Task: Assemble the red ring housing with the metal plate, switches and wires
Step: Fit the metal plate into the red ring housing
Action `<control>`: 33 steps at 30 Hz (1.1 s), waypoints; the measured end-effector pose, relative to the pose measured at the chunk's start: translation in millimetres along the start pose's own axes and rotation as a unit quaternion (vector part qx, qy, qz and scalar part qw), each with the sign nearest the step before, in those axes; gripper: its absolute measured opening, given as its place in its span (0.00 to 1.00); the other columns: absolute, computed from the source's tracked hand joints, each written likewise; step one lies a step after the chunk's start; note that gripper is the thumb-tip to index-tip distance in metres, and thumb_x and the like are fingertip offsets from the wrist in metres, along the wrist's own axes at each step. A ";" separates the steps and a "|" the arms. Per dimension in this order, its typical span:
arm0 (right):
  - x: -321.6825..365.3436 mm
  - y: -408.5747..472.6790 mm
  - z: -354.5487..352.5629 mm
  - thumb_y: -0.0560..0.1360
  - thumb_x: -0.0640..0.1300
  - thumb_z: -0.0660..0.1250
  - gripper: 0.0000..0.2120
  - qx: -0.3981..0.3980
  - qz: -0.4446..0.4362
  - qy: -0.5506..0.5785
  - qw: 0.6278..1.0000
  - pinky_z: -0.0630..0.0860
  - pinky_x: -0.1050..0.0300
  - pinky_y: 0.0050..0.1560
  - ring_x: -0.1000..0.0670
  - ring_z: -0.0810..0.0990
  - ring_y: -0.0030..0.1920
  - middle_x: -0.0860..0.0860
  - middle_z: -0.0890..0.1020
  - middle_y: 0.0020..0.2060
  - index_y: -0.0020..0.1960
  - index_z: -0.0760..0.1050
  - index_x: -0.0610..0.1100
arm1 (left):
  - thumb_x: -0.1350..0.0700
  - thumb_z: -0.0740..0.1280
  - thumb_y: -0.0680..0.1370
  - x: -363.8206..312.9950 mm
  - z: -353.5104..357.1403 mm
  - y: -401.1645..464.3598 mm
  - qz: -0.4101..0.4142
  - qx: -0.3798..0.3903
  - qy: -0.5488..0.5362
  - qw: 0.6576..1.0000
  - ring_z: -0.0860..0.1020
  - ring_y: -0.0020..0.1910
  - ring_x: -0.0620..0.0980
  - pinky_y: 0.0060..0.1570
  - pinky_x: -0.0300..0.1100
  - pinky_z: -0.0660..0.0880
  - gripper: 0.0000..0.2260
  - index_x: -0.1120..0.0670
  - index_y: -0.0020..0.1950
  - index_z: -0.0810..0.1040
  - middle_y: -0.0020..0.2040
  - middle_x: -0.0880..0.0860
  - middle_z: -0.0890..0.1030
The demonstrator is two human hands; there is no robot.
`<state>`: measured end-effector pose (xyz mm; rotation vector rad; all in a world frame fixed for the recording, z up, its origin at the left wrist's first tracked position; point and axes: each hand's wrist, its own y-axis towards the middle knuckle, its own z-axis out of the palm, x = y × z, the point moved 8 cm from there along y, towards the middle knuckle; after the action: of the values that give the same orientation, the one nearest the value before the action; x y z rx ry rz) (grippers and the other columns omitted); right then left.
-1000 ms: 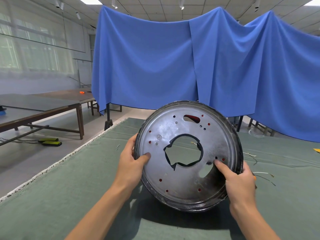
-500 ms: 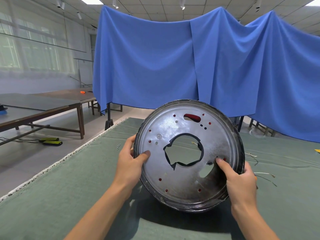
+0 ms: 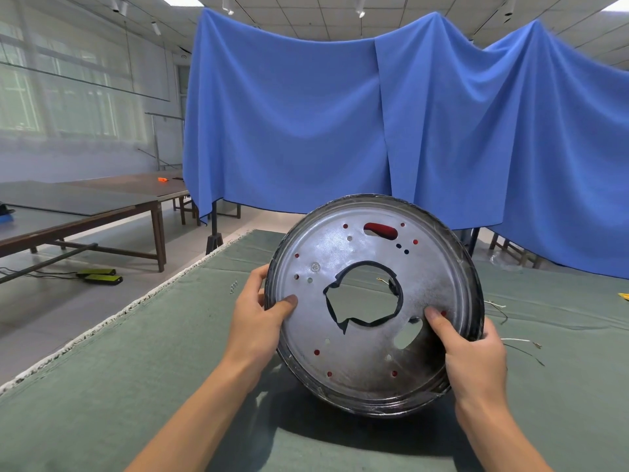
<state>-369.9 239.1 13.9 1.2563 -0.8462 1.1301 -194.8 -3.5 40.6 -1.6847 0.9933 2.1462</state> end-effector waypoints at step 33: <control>1.3 -0.9 -1.9 0.69 0.43 0.74 0.06 0.005 -0.007 -0.023 1.000 0.72 0.59 0.35 0.53 0.80 0.39 0.54 0.82 0.37 0.41 0.78 0.48 | 0.66 0.67 0.75 -0.1 -1.5 1.0 -0.001 0.003 -0.009 1.000 0.81 0.36 0.41 0.32 0.35 0.78 0.21 0.38 0.51 0.73 0.43 0.49 0.81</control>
<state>-368.8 241.3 14.6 1.2995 -0.8652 1.0994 -194.2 -5.1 40.9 -1.6596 0.9916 2.1502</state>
